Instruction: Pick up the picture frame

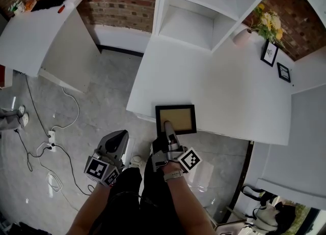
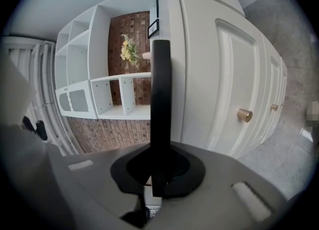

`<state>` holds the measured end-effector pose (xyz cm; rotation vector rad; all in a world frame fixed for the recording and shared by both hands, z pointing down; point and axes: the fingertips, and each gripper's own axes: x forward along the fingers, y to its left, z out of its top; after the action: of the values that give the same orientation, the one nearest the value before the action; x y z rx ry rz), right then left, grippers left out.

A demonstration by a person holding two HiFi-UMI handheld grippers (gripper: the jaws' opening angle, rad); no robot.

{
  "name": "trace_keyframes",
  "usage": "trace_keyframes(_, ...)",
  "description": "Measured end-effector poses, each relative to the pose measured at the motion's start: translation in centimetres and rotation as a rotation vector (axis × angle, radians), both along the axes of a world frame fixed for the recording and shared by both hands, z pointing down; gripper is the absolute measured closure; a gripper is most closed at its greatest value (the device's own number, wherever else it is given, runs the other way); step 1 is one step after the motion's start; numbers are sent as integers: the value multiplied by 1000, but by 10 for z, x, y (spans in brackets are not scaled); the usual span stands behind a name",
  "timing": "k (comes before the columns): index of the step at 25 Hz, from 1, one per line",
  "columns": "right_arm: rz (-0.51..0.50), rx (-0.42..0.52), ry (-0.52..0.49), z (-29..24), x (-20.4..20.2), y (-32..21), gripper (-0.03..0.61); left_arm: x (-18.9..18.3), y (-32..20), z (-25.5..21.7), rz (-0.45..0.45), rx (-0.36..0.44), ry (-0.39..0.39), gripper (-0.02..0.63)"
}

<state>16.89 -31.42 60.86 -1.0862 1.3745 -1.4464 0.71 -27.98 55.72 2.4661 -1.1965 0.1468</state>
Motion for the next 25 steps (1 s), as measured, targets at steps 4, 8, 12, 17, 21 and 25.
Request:
trace_keyframes(4, -2, 43, 67, -9, 8, 2, 566, 1, 1, -2, 12, 7, -1, 607)
trace_keyframes(8, -27, 64, 186, -18, 16, 4, 566, 6, 0, -6, 25, 20, 5, 607)
trace_keyframes(12, -30, 75, 314, -31, 27, 7, 566, 13, -3, -12, 47, 31, 11, 607)
trace_keyframes(17, -2, 74, 420, -45, 45, 16, 566, 20, -9, -22, 68, 62, 19, 607)
trace_keyframes(21, -3, 44, 558, -46, 60, 26, 566, 27, -15, -29, 82, 82, 21, 607)
trace_keyframes(25, -20, 67, 711, -60, 65, 32, 566, 36, -20, -39, 99, 99, 31, 607)
